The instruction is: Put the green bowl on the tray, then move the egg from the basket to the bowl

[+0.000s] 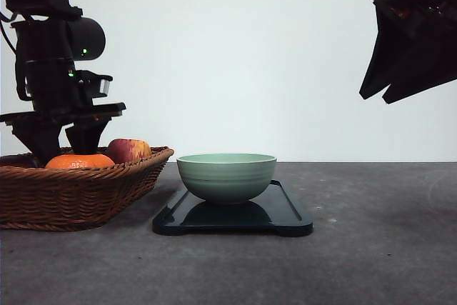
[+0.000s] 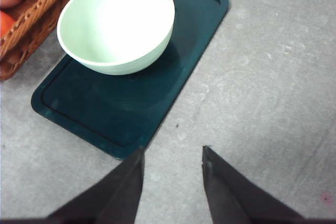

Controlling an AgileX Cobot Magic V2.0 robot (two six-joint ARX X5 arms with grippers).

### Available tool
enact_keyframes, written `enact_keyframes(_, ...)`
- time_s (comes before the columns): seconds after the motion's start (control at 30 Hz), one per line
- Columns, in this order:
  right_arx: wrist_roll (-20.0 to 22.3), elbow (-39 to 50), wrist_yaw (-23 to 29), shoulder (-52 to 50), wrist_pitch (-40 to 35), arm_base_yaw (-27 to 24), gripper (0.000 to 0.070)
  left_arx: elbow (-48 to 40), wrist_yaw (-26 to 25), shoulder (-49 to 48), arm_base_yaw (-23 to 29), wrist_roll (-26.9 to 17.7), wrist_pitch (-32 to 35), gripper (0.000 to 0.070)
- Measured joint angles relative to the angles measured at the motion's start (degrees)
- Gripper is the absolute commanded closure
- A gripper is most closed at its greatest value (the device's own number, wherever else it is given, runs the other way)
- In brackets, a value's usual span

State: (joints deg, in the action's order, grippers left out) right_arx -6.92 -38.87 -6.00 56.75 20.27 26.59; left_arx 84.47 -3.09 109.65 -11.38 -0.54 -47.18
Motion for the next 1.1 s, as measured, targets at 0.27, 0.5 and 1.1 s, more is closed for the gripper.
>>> enact_keyframes(0.27,0.00,0.00,0.00,0.00,0.00,0.00,0.0485,0.02,0.00,-8.35,-0.04,0.02,-0.13,0.0514)
enact_keyframes(0.5,0.00,0.00,0.00,0.00,-0.38,0.00,0.0485,0.02,-5.87,-13.94,-1.77,2.17,3.58,0.0514)
enact_keyframes(1.1,0.00,0.00,-0.02,0.00,-0.46,0.00,0.0485,0.02,-11.19,-14.20,-15.30,6.65,24.59,0.0514)
